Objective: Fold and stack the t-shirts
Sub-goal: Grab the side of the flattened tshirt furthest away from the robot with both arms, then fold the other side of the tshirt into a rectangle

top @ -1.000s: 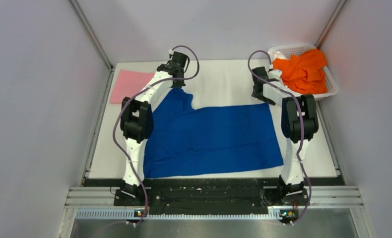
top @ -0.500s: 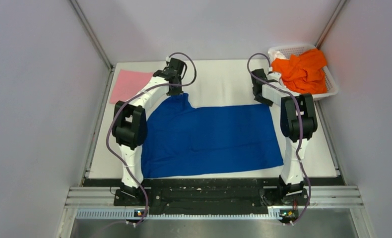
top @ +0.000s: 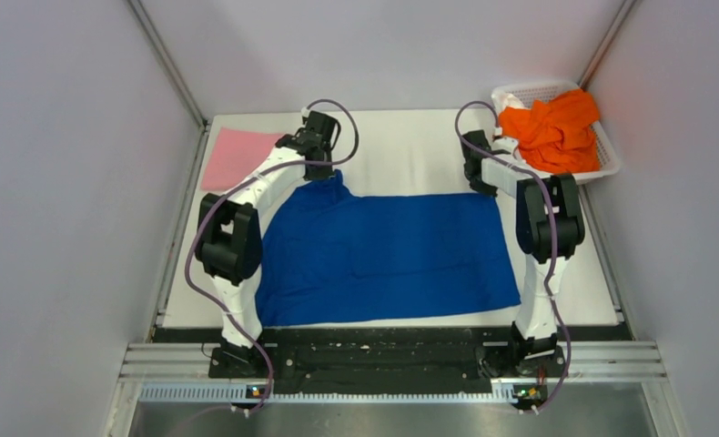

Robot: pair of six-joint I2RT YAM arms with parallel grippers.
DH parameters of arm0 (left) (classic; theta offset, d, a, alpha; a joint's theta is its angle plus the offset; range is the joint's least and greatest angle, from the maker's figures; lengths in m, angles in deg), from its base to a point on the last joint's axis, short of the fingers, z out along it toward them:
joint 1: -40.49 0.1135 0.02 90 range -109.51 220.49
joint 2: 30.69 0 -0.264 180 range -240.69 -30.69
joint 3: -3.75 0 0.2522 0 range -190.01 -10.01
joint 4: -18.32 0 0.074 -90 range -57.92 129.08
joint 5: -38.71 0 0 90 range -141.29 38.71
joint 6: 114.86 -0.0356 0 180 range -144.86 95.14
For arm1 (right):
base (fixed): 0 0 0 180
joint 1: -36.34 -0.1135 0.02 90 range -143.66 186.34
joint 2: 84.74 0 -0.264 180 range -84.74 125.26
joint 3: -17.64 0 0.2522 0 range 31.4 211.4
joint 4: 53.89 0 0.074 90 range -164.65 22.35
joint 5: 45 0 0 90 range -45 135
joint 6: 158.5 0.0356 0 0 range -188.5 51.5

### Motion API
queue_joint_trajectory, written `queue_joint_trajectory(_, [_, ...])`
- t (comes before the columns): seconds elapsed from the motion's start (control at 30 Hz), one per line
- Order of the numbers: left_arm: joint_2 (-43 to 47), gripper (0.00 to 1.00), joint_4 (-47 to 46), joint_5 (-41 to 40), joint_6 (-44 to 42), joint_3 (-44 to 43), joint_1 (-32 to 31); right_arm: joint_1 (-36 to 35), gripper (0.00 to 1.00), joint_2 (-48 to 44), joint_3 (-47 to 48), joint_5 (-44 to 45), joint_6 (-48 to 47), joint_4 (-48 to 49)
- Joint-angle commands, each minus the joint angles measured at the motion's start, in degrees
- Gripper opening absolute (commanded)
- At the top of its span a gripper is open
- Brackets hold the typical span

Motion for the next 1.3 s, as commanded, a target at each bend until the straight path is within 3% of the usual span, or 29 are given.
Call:
queue_joint_trajectory(0.0, [4.44, 0.0, -1.88, 1.0, 0.7, 1.06, -0.52, -0.06, 0.0, -2.21, -0.49, 0.43, 0.44, 0.9])
queue_joint_trajectory(0.37, [12.8, 0.0, -1.97, -0.91, 1.51, 8.91, -2.89, -1.93, 0.0, -15.76, -10.76, -0.68, -3.33, 7.8])
queue_joint_trajectory(0.77, [28.58, 0.0, 1.7, -7.93, 6.98, 23.25, -6.36, -5.98, 0.0, -29.2, -22.13, 1.62, -4.21, 4.69])
queue_joint_trajectory(1.27, [46.17, 0.0, 6.86, -6.72, 16.56, 39.52, -10.32, -6.86, 0.0, -37.05, -27.29, 2.5, -2.88, 0.93])
